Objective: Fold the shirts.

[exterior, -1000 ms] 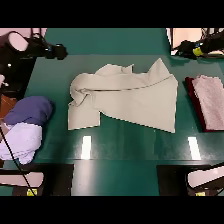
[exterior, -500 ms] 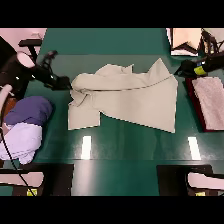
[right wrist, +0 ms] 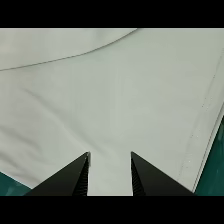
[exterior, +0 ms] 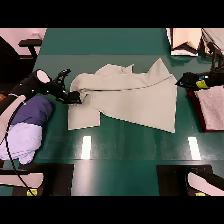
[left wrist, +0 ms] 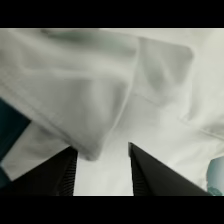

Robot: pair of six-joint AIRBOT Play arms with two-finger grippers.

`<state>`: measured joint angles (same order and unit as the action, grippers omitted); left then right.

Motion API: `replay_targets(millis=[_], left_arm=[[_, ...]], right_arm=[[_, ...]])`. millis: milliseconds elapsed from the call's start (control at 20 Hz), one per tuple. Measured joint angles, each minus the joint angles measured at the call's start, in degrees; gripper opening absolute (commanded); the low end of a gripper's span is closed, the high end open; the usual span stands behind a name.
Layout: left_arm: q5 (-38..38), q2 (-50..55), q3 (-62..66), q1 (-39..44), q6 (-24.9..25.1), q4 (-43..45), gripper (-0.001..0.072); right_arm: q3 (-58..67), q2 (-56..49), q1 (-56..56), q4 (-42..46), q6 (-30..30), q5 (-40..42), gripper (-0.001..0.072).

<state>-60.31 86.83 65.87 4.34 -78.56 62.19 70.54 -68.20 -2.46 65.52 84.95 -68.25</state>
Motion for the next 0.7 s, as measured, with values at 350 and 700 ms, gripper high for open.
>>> replay_targets(millis=[350,700], left_arm=[[2.2,0.1,-0.3,2.2,0.6,1.8,0.0022],[-1.4,-3.9,9.2,-3.4,-0.5,6.3,0.0023]], right_arm=[[-0.9,0.9,0.3,-1.2,0.0,-0.8,0.0318],[-9.5,4.8,7.9,-1.0,0.5,-8.2,0.0474]])
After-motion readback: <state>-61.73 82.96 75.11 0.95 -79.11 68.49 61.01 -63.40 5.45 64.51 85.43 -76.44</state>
